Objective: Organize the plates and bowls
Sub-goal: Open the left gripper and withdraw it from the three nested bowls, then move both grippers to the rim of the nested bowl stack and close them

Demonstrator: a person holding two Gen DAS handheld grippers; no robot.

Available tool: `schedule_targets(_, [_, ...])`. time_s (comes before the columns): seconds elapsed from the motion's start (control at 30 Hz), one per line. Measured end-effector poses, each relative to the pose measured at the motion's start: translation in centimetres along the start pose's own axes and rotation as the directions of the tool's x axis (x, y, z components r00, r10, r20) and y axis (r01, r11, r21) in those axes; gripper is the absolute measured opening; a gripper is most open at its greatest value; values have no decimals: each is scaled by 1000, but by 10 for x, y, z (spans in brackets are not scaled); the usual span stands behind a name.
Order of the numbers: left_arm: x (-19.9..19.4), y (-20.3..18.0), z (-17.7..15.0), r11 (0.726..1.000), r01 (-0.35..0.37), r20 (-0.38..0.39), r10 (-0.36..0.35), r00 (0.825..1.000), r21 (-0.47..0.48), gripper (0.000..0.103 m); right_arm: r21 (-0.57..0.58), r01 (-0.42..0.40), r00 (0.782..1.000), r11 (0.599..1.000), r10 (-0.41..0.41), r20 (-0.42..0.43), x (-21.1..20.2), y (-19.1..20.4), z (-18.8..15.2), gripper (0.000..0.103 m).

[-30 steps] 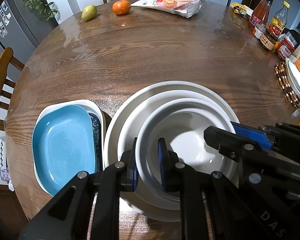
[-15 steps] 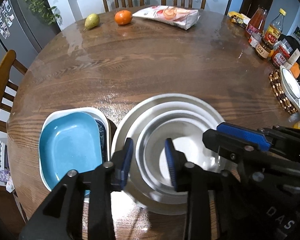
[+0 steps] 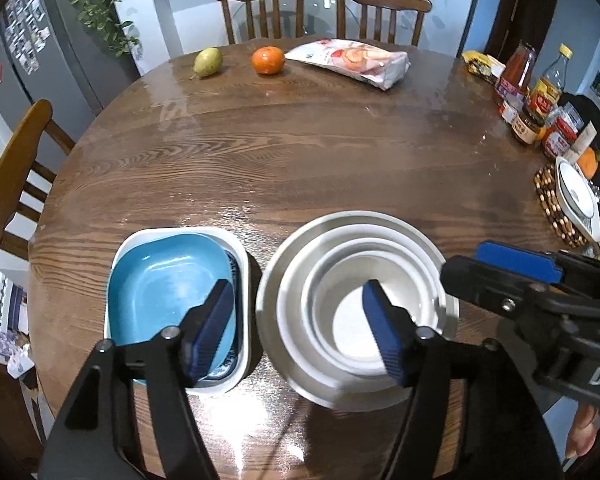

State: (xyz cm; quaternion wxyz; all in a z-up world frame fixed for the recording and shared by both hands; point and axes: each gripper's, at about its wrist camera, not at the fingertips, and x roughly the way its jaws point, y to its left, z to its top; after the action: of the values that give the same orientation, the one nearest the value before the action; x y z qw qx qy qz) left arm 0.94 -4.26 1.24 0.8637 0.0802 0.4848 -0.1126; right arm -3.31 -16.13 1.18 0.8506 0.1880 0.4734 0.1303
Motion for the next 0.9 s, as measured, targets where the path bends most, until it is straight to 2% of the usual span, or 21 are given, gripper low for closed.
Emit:
schedule_targets(0.2, [-5, 14, -2, 998, 14, -10, -15, 1000, -58, 68, 17, -36, 999, 999, 36, 10, -7, -5, 1, 63])
schedule_targets(0.3, [-8, 22, -5, 995, 18, -19, -20, 1000, -101, 77, 22, -54, 999, 998, 54, 4, -8, -7, 1, 68])
schedule_targets(0.47, [-12, 42, -10, 984, 15, -23, -19, 1000, -179, 80, 42, -42, 999, 998, 42, -5, -9, -16, 0, 69])
schedule_targets(0.7, [-17, 73, -21, 953, 57, -35, -70, 997, -298, 80, 78, 0, 999, 997, 2, -32, -9, -36, -3, 69])
schedule_targets(0.8, [-11, 80, -24, 939, 81, -66, -109, 992, -334, 77, 100, 8, 999, 995, -3, -44, -6, -44, -5, 69])
schedule_targets(0.87, [-4, 83, -25, 927, 99, -97, -143, 985, -362, 64, 107, 10, 998, 994, -4, -55, -3, -48, -7, 69])
schedule_targets(0.9, [-3, 83, -25, 926, 99, -108, -148, 983, -365, 61, 109, 12, 998, 994, -5, -62, -1, -49, -8, 69])
